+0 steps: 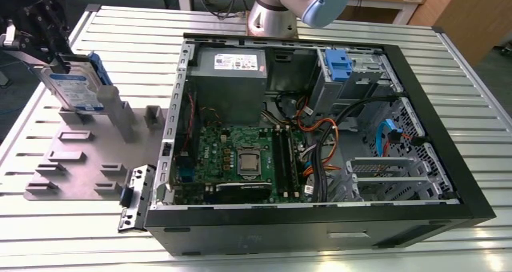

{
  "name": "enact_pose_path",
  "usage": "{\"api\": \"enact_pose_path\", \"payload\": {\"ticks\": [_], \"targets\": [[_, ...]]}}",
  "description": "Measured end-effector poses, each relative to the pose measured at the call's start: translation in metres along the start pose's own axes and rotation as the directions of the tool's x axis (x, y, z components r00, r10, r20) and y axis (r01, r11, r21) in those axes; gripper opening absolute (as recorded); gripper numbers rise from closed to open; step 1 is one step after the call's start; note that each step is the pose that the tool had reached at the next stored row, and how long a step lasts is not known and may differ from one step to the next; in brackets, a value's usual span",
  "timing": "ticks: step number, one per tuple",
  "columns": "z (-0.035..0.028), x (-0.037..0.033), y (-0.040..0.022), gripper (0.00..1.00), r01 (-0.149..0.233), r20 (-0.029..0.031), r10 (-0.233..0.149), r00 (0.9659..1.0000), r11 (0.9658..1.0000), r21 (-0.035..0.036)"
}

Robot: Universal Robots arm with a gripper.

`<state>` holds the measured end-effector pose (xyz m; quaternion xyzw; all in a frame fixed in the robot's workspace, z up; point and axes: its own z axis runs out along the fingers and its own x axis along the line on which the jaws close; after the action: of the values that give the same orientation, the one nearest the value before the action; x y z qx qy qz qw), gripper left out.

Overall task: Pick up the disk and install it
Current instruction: 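Pick up the disk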

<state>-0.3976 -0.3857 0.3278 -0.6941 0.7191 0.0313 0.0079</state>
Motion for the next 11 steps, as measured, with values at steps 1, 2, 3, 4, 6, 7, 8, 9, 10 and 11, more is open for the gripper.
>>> {"api": "enact_pose_path", "payload": {"ticks": [1,2,3,4,6,7,8,9,10,11], "targets": [[0.0,0.0,0.0,0.35,0.0,-0.0001,0.0,1.0,1.0,0.0001],[0.0001,0.0,0.0,0.35,0.0,-0.0002,0.0,1.0,1.0,0.0001],[0.0,0.0,0.0,0.35,0.0,-0.0004,0.0,1.0,1.0,0.0001],[0.0001,0.0,0.0,0.35,0.0,-0.0005,0.0,1.0,1.0,0.0002],[0.0001,0.0,0.0,0.35,0.0,-0.0008,0.0,1.0,1.0,0.0001],[0.0,0.0,0.0,0.35,0.0,-0.001,0.0,1.0,1.0,0.0001],[0.0,0.0,0.0,0.35,0.0,-0.0011,0.0,1.0,1.0,0.0001],[0.0001,0.0,0.0,0.35,0.0,-0.0013,0.0,1.0,1.0,0.0002],[0.0,0.0,0.0,0.35,0.0,-0.0014,0.0,1.0,1.0,0.0001],[0.0,0.0,0.0,0.35,0.0,-0.0015,0.0,1.0,1.0,0.0002]]}}
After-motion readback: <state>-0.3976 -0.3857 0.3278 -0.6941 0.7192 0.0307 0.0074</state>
